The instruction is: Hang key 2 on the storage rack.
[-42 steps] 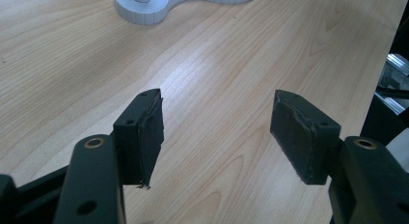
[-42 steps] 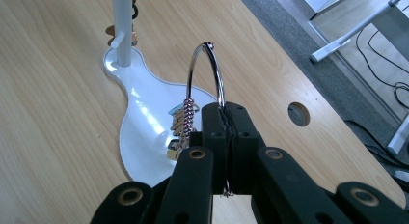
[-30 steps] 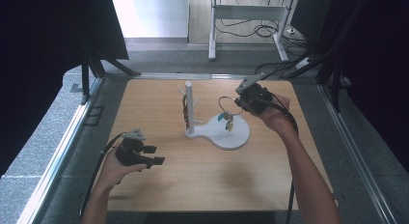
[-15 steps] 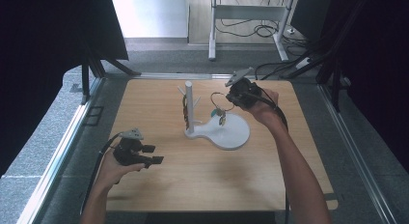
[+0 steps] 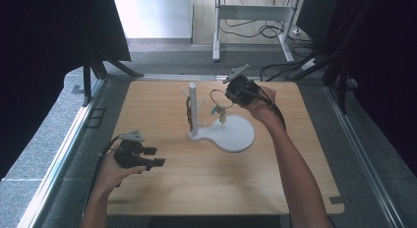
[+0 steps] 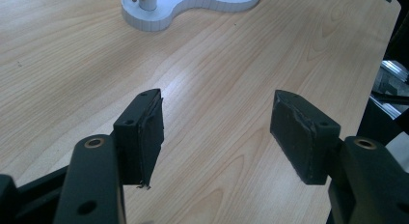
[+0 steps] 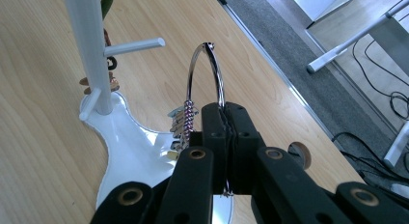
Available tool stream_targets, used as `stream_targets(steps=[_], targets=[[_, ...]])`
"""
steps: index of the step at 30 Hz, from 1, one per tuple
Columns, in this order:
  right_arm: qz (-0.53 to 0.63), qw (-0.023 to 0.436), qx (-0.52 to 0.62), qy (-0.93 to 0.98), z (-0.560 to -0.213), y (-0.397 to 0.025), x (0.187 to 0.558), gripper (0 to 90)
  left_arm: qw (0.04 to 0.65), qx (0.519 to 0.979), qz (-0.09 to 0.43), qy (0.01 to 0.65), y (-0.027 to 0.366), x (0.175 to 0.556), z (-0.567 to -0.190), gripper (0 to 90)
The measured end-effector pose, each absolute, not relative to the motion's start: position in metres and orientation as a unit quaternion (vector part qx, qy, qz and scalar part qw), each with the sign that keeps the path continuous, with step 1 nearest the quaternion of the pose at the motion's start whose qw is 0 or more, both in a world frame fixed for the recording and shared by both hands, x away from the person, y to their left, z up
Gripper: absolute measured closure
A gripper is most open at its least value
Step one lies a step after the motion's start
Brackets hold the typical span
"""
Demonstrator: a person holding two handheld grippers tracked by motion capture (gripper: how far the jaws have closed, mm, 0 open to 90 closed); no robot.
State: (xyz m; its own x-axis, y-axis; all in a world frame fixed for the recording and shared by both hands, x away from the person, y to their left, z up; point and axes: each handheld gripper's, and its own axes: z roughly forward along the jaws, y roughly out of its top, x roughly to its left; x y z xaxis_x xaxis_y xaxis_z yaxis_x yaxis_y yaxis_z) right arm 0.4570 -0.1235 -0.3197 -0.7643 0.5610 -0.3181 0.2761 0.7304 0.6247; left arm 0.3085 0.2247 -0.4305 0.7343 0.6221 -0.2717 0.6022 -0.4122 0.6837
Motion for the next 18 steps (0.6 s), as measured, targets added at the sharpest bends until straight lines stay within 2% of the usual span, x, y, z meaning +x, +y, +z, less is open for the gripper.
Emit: stream_targets(steps=[18], targets=[[0.28,0.251,0.238,0.895,-0.333,-0.105,0.476,88.1,0.408,0.836,0.014,0.368,0.232,0.307,-0.429,37.1]])
